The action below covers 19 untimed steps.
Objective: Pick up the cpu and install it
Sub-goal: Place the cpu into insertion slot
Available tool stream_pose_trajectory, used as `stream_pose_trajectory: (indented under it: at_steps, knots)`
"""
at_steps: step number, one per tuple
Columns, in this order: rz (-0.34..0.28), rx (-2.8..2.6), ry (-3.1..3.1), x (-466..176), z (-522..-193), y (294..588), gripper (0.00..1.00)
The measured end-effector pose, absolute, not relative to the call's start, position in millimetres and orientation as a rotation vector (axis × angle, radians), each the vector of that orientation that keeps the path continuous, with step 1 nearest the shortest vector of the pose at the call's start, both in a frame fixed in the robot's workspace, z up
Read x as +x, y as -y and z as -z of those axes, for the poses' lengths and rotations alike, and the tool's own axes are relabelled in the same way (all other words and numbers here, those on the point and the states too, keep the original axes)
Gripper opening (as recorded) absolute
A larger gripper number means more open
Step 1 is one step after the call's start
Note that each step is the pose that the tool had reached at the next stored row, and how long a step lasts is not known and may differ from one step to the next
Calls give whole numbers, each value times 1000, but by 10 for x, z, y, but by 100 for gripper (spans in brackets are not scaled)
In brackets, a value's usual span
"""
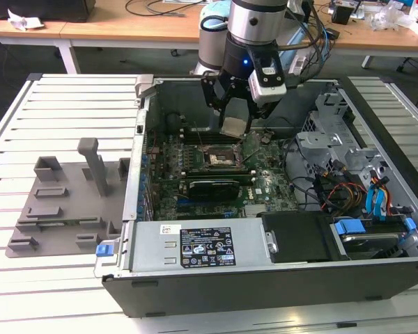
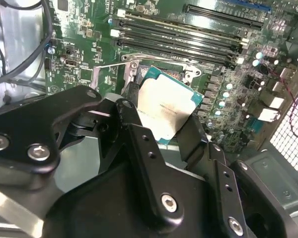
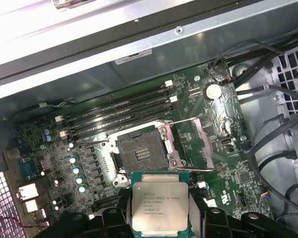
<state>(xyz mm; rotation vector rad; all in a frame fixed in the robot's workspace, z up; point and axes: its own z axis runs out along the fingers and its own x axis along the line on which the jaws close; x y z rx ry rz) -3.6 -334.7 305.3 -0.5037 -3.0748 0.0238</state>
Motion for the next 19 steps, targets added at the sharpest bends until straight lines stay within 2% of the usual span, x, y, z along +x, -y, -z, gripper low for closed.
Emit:
stream_pose_trajectory:
  at_steps: [19]
  knots:
    - [-22, -844, 2998, -36, -3051, 3347, 55]
